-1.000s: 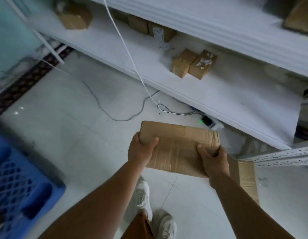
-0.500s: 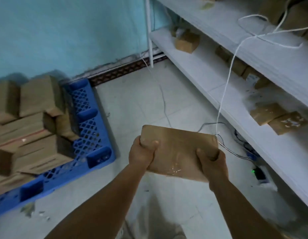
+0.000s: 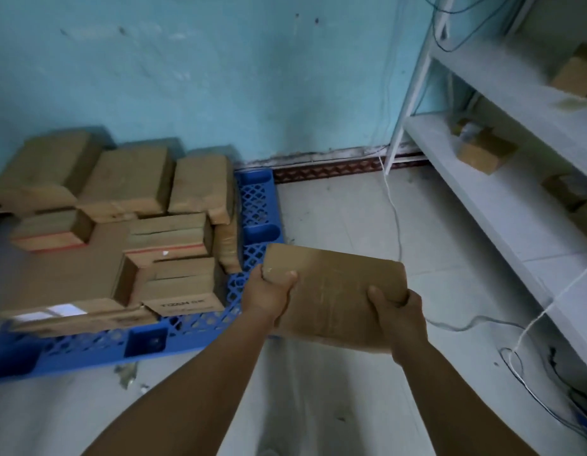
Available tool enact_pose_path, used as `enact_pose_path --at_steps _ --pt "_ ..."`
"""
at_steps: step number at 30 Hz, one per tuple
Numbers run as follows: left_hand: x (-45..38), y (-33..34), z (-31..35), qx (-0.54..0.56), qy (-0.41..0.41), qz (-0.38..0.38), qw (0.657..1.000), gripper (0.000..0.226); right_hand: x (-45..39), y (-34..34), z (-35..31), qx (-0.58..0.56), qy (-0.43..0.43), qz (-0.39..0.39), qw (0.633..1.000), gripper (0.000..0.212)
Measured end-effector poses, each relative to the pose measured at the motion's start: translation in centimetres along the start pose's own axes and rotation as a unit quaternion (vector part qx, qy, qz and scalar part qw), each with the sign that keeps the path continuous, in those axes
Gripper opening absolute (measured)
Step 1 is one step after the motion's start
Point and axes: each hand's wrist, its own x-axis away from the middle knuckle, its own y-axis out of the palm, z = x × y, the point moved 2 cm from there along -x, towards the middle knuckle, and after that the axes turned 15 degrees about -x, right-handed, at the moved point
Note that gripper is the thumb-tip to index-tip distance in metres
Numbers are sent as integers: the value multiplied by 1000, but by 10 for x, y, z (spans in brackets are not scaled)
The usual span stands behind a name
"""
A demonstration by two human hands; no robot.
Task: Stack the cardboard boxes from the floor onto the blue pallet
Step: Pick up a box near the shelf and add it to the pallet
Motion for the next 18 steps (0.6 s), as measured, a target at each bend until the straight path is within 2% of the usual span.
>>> enact_pose_path --at_steps 8,14,18 --pt "-56 -112 -46 69 -58 74 993 65 16 142 -33 39 -13 -110 993 81" --pt "-94 -159 -77 107 -102 139 979 60 13 228 -45 78 -14 -183 980 81" --pt "-120 -187 -84 119 -134 179 967 68 3 282 -57 99 -16 -227 969 82"
